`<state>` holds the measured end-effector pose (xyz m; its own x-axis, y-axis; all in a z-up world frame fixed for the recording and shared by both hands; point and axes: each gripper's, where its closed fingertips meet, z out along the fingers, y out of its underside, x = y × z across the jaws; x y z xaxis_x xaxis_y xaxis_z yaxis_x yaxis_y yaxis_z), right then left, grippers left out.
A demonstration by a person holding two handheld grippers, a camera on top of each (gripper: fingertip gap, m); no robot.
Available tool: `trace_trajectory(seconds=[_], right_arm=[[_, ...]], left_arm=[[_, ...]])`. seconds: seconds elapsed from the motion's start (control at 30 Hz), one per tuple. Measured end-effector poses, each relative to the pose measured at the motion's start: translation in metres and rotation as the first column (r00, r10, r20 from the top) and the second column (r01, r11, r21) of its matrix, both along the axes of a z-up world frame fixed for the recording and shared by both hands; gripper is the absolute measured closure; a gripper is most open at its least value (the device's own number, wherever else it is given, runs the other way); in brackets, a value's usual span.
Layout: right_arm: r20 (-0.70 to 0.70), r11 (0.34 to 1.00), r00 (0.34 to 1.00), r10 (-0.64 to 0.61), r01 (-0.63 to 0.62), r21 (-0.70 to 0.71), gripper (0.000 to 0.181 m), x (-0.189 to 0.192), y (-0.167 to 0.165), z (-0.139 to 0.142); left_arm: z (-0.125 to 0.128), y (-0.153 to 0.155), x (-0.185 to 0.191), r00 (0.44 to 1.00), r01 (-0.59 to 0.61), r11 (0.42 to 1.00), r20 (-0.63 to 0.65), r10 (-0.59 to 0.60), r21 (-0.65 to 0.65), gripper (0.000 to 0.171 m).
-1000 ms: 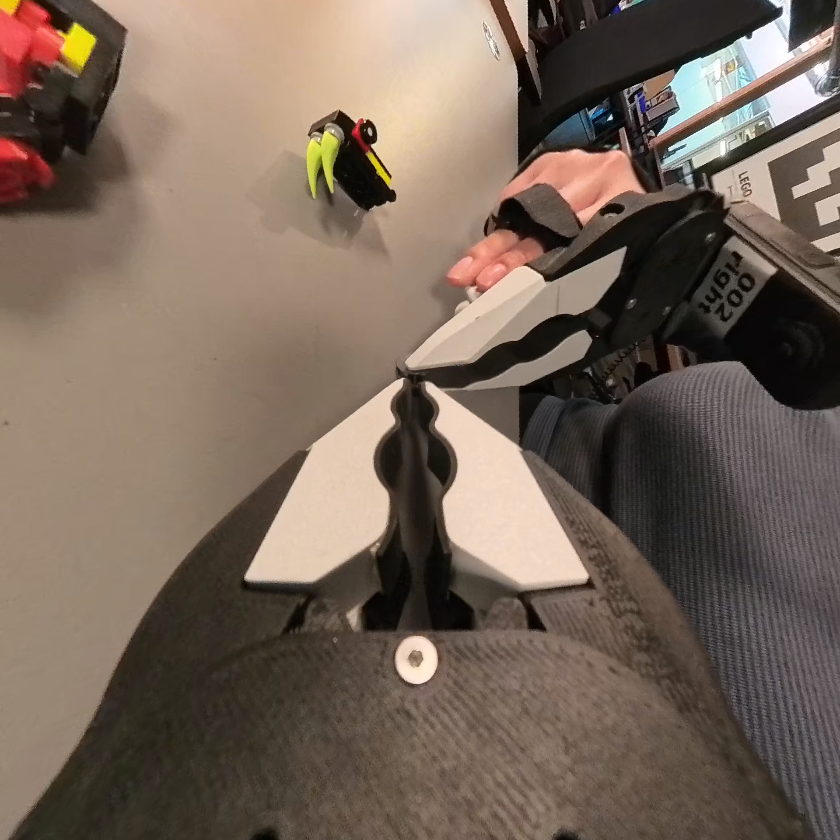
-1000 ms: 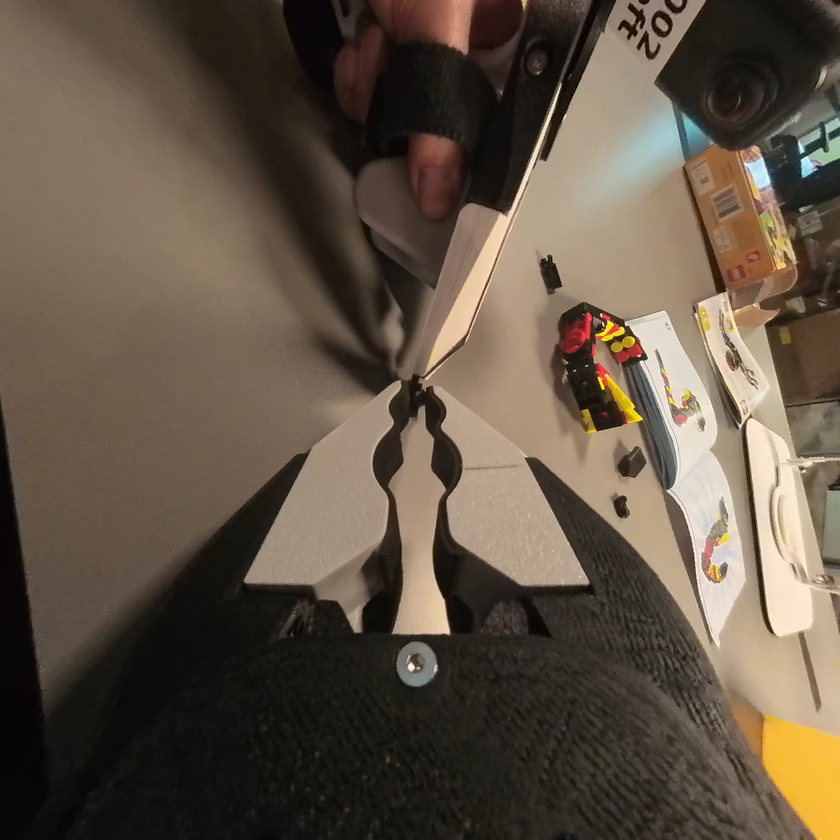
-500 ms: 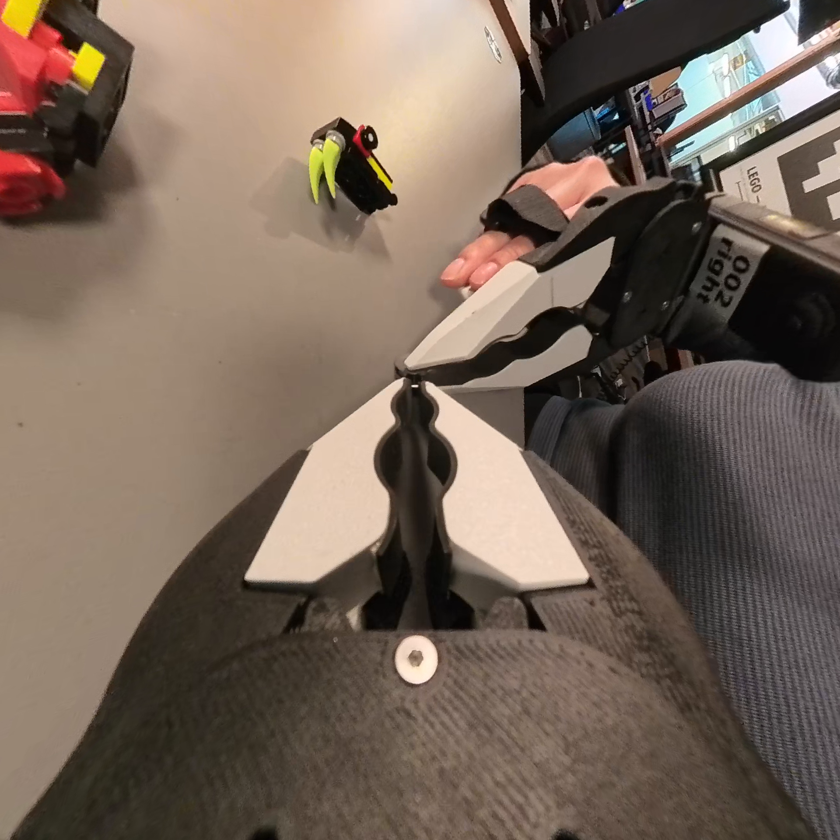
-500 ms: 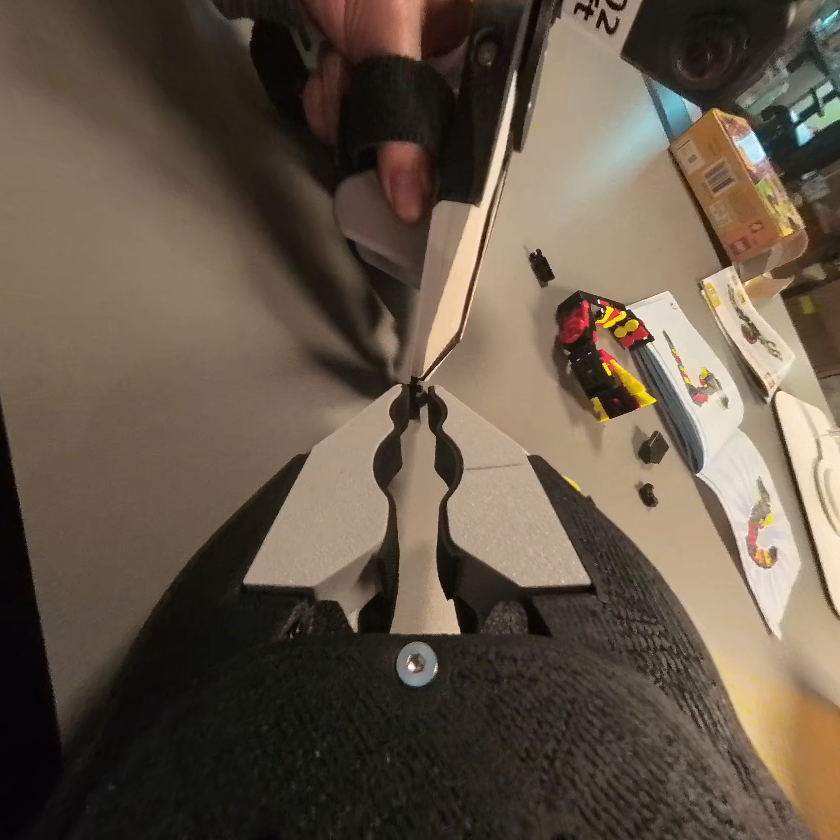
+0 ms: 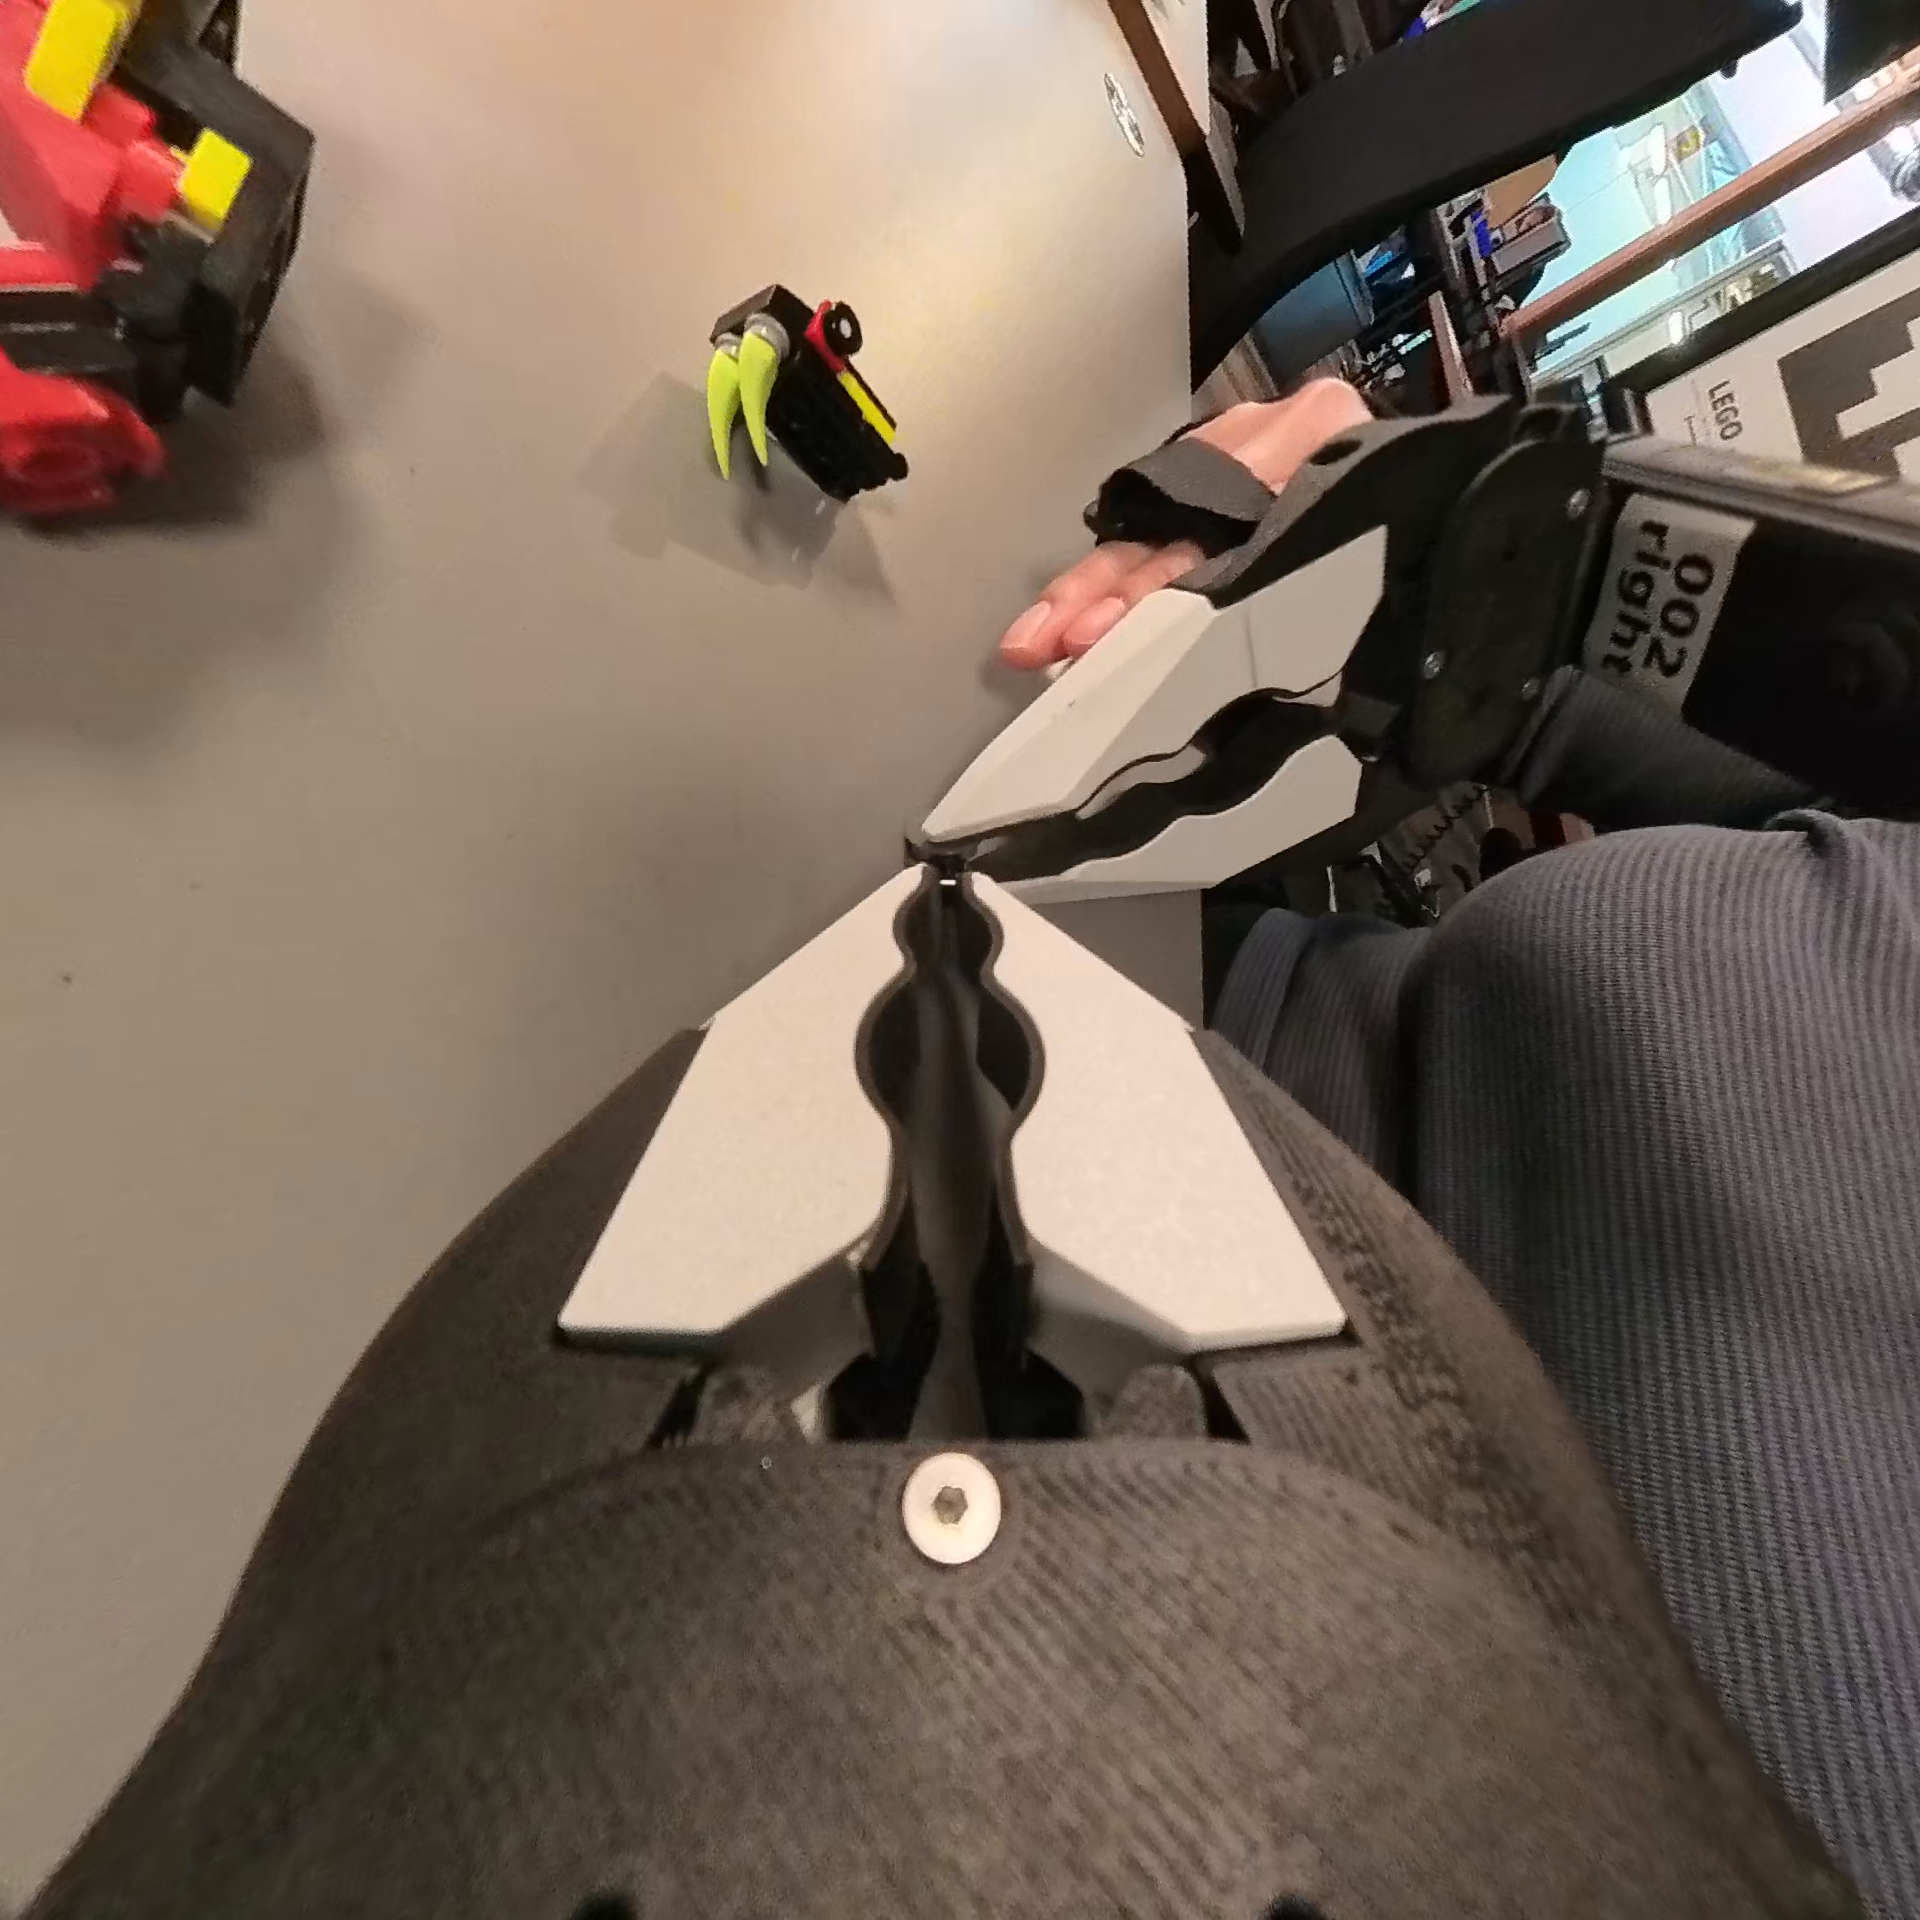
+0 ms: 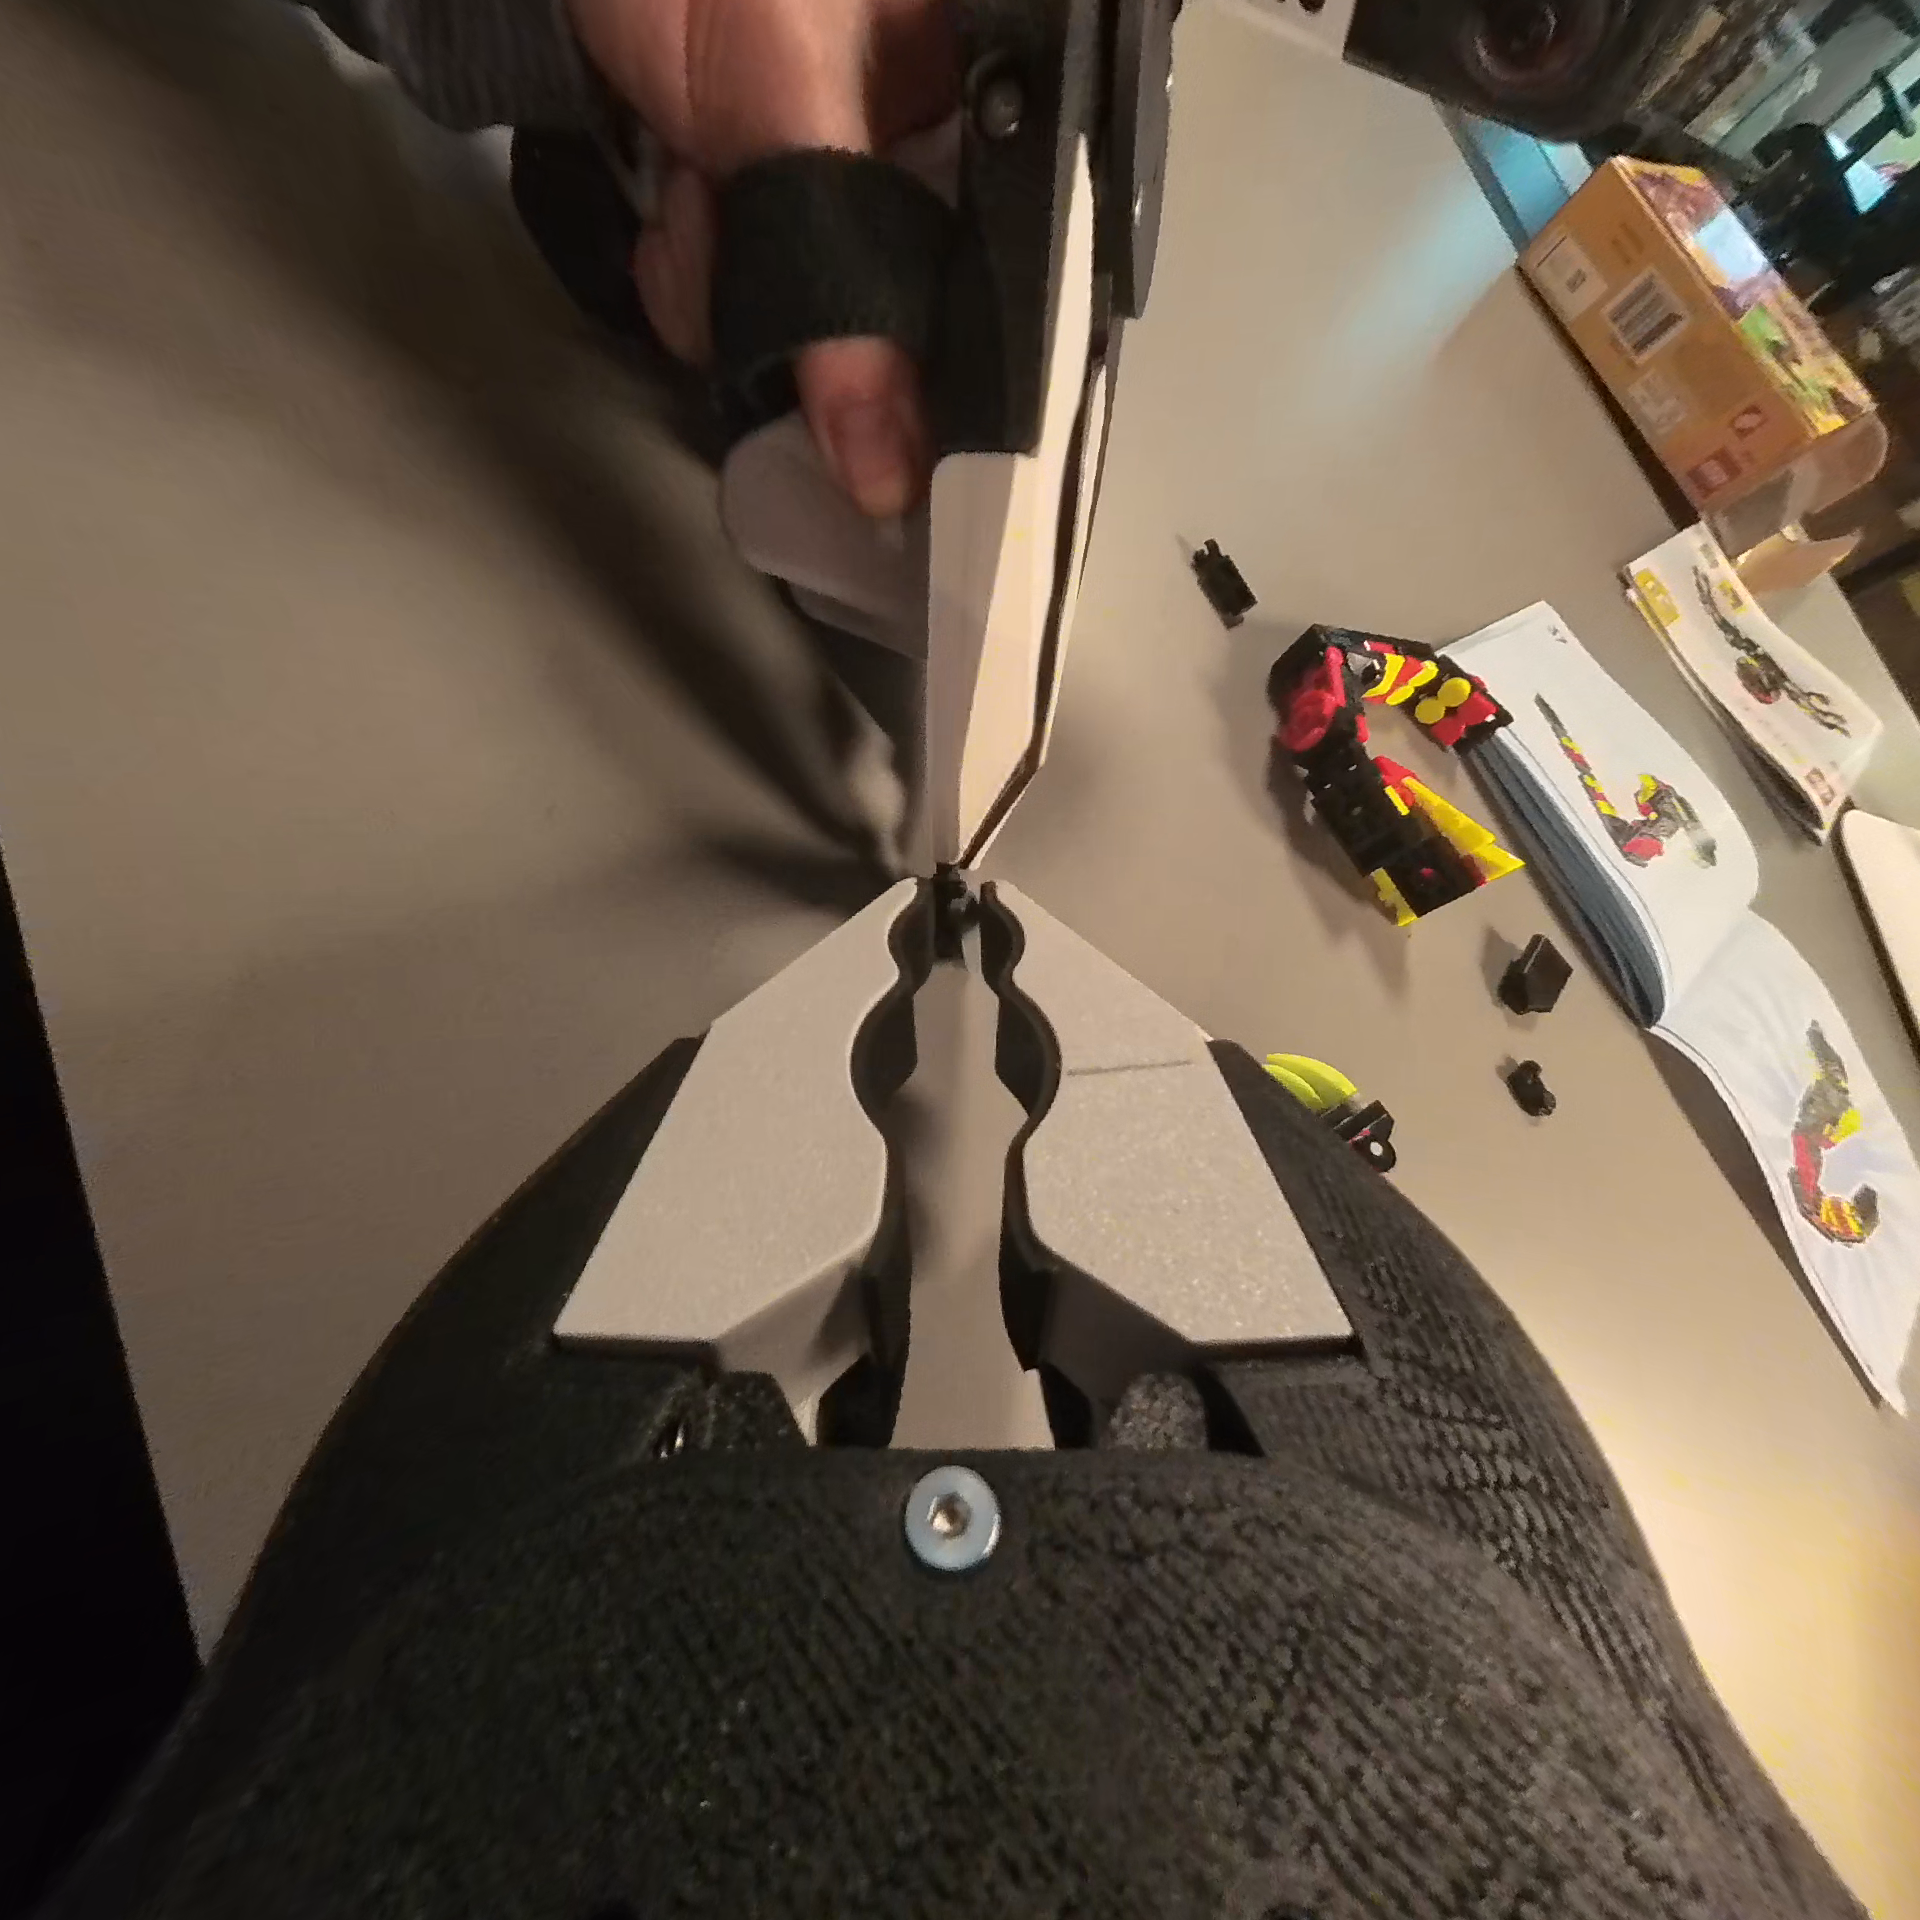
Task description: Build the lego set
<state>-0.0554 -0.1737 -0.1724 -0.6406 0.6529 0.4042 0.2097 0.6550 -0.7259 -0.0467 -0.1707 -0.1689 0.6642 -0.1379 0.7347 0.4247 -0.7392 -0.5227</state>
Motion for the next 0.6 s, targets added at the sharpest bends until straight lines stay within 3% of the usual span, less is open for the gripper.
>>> trace_trajectory(seconds=[0.27, 0.37, 0.5, 0.6], right_arm=[[-0.008, 1.000, 1.000, -0.001, 0.001, -0.011, 0.167, 0.000, 0.003, 0.002], [-0.004, 0.999, 1.000, 0.020, -0.020, -0.045, 0.155, 0.004, 0.005, 0.005], [-0.055, 0.980, 0.998, 0.026, -0.037, -0.197, 0.146, 0.010, 0.013, 0.026], [-0.072, 0.946, 0.997, -0.008, -0.016, -0.323, 0.146, 0.013, 0.025, 0.043]], left_arm=[[0.002, 0.000, 0.001, 1.000, 0.009, 1.000, -0.005, -0.009, 0.019, 0.171], [0.003, 0.000, 0.002, 1.000, 0.017, 0.999, -0.019, -0.016, 0.029, 0.171], [0.015, 0.004, 0.004, 0.994, 0.051, 0.989, -0.098, -0.037, 0.140, 0.170], [0.028, 0.009, 0.004, 0.970, 0.093, 0.958, -0.243, -0.025, 0.271, 0.170]])
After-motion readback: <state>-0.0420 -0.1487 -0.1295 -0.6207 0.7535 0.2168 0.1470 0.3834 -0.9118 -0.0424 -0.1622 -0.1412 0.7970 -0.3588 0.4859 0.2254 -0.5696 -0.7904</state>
